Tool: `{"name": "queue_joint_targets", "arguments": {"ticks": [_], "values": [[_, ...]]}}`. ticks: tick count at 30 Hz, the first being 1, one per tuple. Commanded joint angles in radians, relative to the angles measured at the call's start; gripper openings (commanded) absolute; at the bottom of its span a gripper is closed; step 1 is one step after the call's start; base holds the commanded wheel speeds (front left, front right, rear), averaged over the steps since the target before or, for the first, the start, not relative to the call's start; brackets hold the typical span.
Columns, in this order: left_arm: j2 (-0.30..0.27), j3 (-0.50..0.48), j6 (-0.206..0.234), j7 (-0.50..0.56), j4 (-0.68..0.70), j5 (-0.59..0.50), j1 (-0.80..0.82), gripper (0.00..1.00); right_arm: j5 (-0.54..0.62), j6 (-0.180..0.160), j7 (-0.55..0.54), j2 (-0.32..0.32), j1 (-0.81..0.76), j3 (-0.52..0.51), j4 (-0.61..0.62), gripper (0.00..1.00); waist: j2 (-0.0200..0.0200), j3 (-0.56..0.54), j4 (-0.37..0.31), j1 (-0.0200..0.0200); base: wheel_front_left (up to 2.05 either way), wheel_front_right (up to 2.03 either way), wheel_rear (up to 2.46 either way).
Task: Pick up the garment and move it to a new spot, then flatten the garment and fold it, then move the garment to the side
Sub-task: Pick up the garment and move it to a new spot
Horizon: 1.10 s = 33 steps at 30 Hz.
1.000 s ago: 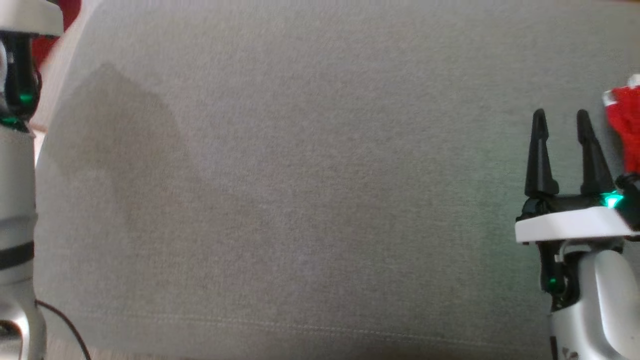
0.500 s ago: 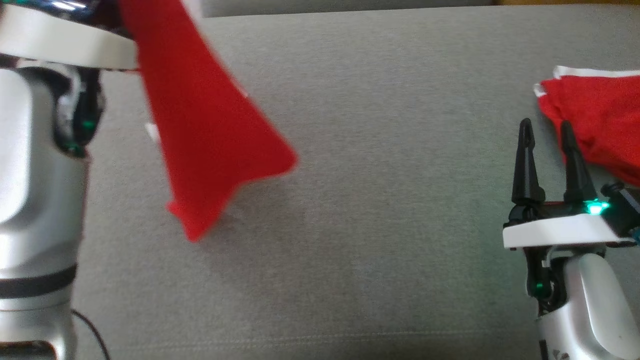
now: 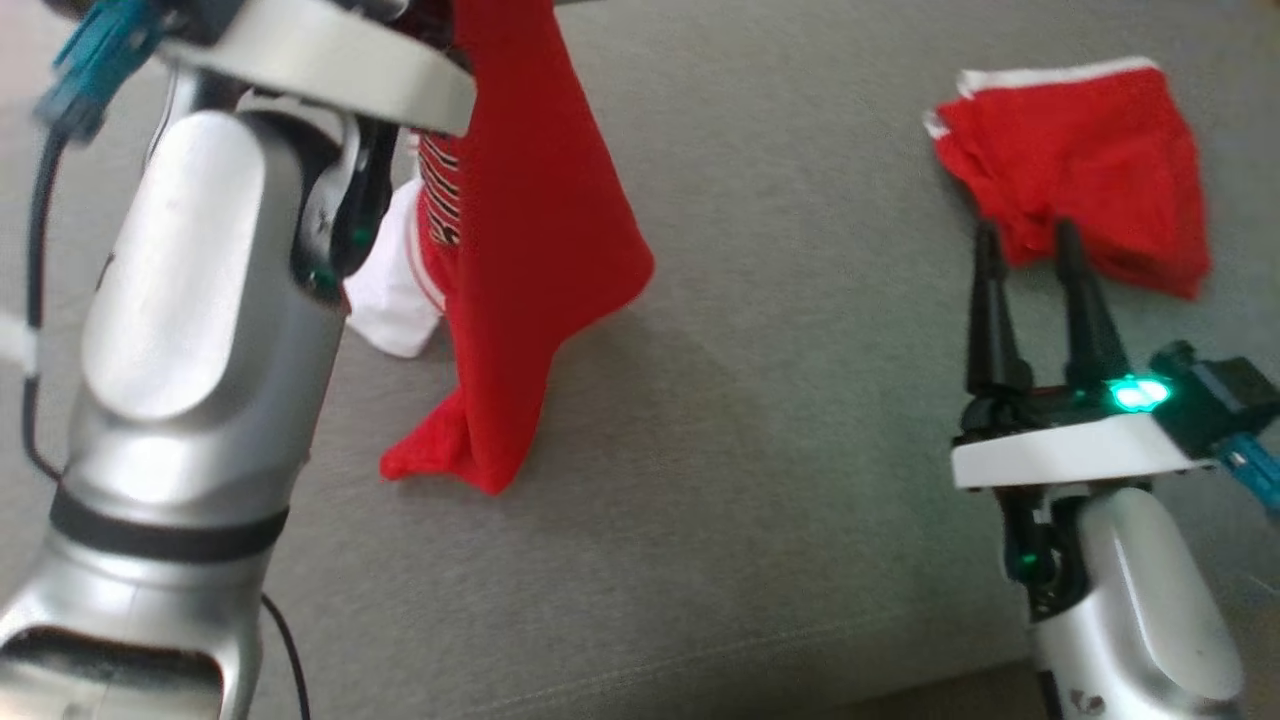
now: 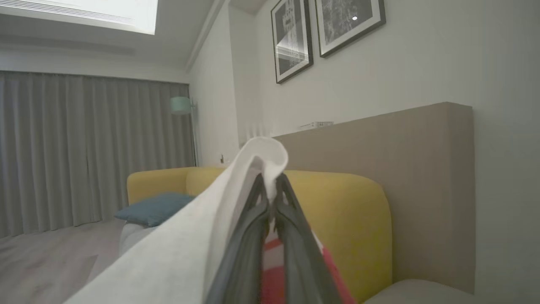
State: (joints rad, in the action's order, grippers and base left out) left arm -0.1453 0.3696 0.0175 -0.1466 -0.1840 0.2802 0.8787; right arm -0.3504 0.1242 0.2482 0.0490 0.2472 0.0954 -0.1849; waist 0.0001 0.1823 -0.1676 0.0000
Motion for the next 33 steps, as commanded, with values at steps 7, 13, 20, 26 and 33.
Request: {"name": "queue_joint_targets", "arguments": {"ticks": [7, 13, 20, 26, 33], "values": [[-0.031, -0.007, -0.008, -0.005, -0.210, -0.048, 0.170, 0.00, -0.063, 0.007, 0.013, 0.001, 0.065, 0.104, 0.052, 1.00, -0.0001, 0.097, -0.153, 0.0000, 0.00, 0.00, 0.00], [-0.043, 0.004, -0.047, -0.052, -0.429, -0.058, 0.272, 1.00, -0.084, 0.007, 0.013, 0.001, 0.069, 0.125, 0.066, 1.00, -0.0001, 0.128, -0.198, 0.0000, 0.00, 0.00, 0.00], [-0.049, -0.012, -0.062, -0.097, -0.526, -0.047, 0.334, 1.00, -0.071, 0.007, 0.013, 0.001, 0.058, 0.106, 0.058, 1.00, -0.0001, 0.124, -0.153, 0.0000, 0.00, 0.00, 0.00], [-0.078, -0.026, -0.074, -0.114, -0.520, -0.042, 0.283, 1.00, -0.028, 0.007, 0.013, 0.001, 0.051, 0.085, 0.025, 1.00, -0.0001, 0.082, -0.049, 0.0000, 0.00, 0.00, 0.00], [-0.132, -0.077, -0.062, -0.115, -0.326, -0.031, 0.028, 1.00, 0.023, 0.007, 0.013, 0.001, 0.020, 0.097, -0.016, 1.00, -0.0001, 0.020, 0.077, 0.0000, 0.00, 0.00, 0.00]]}}
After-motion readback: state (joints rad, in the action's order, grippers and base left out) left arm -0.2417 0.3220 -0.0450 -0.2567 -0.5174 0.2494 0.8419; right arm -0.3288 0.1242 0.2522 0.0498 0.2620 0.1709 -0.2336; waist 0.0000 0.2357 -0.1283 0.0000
